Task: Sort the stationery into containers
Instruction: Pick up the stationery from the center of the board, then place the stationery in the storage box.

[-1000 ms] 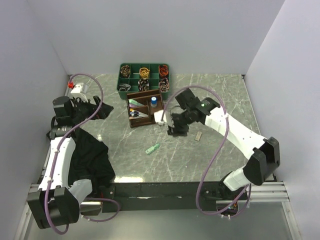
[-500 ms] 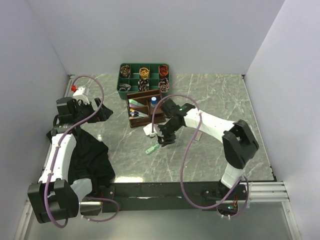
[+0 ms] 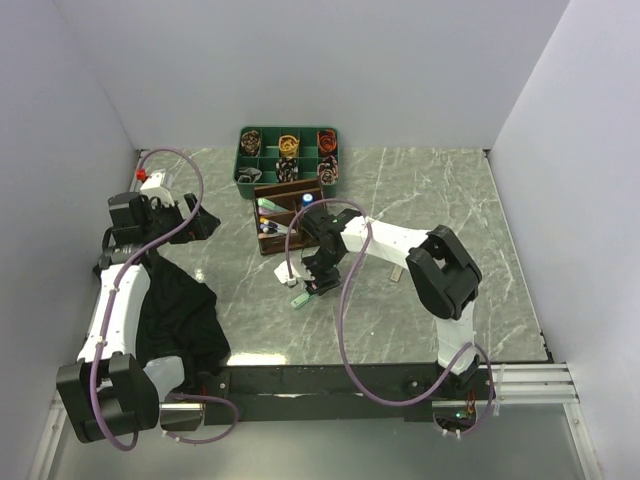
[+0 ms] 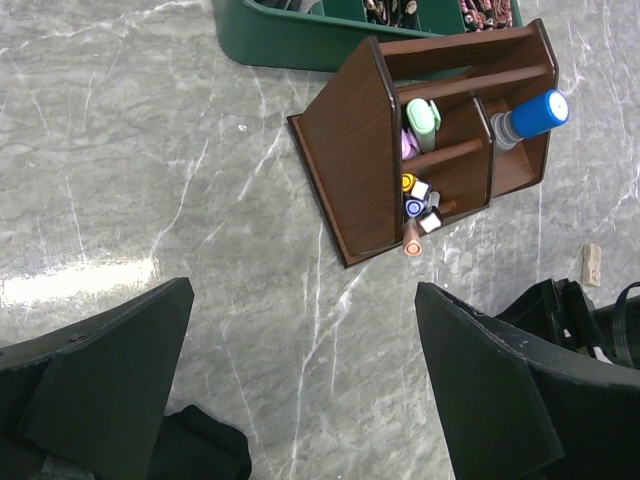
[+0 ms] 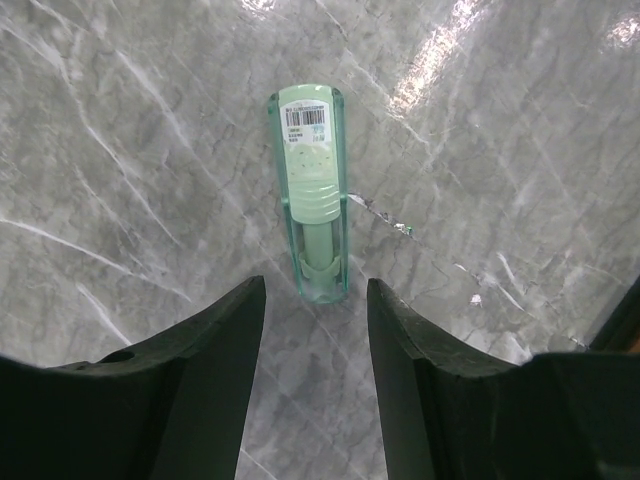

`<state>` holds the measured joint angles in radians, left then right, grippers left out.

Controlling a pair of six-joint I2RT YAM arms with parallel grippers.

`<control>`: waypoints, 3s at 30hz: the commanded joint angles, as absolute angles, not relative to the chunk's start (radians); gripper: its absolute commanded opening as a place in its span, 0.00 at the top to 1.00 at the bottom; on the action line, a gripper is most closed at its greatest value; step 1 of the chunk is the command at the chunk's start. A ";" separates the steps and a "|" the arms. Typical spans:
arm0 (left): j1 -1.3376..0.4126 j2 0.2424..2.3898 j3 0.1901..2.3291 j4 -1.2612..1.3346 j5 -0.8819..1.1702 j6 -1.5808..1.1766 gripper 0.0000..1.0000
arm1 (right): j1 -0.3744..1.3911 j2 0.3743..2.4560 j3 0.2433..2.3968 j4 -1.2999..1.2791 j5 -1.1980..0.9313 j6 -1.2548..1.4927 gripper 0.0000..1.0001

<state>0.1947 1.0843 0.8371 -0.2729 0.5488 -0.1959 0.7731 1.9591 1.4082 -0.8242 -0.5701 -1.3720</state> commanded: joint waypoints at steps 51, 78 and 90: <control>0.206 1.066 0.874 -0.179 0.532 -0.224 0.01 | 0.703 1.719 1.244 -0.408 -0.196 0.354 1.00; 0.235 1.109 0.873 -0.195 0.531 -0.207 0.01 | 0.634 1.990 1.411 -0.327 -0.112 0.578 1.00; 0.244 1.114 0.859 -0.181 0.549 -0.222 0.00 | 0.637 2.017 1.494 -0.299 -0.008 0.594 1.00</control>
